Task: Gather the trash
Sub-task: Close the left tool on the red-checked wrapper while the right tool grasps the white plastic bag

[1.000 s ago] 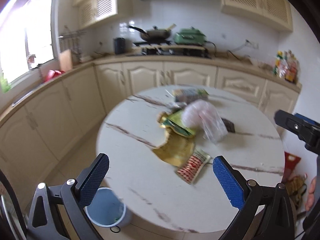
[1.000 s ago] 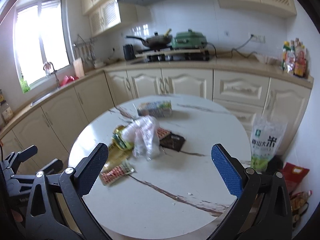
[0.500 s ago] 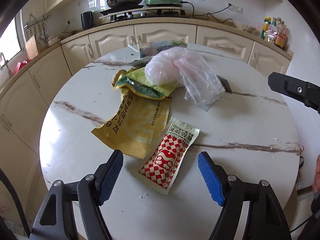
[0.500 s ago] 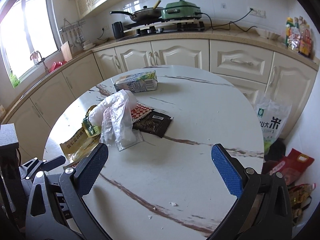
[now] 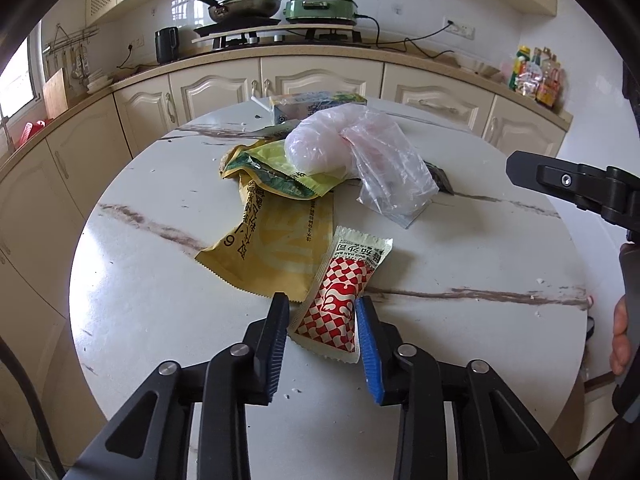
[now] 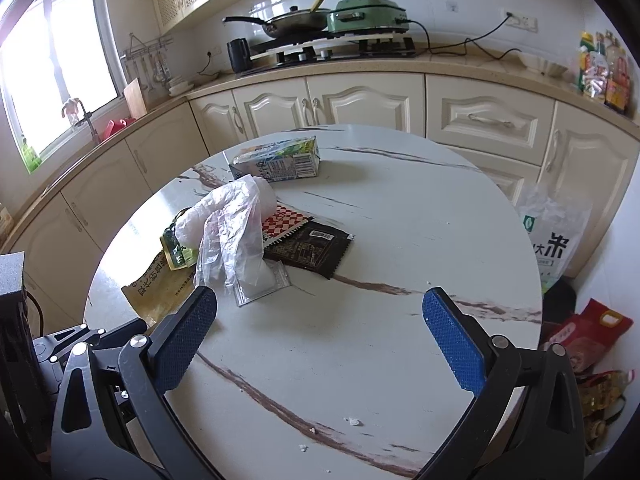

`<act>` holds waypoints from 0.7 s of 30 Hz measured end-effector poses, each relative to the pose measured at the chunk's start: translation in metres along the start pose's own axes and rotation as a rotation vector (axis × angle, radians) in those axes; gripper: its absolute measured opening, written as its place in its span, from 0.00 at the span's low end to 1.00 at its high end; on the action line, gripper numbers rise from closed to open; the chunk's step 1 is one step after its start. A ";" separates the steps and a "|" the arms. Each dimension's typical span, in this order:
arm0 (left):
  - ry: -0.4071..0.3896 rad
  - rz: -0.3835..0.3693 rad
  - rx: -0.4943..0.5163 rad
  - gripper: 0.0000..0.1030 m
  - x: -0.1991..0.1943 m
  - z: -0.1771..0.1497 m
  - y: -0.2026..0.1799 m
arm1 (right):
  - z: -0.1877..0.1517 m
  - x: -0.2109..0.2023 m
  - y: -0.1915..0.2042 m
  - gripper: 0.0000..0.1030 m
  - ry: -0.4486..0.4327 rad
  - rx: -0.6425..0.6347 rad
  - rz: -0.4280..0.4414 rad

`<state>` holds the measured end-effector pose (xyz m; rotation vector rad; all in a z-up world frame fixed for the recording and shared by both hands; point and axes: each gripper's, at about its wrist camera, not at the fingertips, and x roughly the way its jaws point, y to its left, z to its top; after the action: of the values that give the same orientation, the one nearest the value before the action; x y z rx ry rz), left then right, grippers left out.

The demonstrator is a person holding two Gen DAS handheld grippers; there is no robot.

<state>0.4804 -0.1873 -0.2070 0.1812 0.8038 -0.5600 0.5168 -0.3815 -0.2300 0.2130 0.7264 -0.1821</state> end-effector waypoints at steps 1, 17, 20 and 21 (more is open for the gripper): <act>-0.005 -0.004 -0.009 0.24 -0.001 -0.002 0.001 | 0.000 0.000 0.002 1.00 0.002 -0.003 0.000; -0.087 -0.076 -0.112 0.00 -0.049 -0.013 0.028 | 0.038 0.060 0.049 1.00 0.060 -0.074 0.067; -0.099 -0.077 -0.120 0.00 -0.060 -0.012 0.035 | 0.042 0.084 0.060 1.00 0.106 -0.078 0.093; -0.106 -0.080 -0.129 0.00 -0.064 -0.012 0.038 | 0.042 0.090 0.062 1.00 0.117 -0.079 0.106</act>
<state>0.4578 -0.1249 -0.1714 0.0004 0.7433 -0.5862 0.6246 -0.3404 -0.2525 0.1874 0.8352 -0.0405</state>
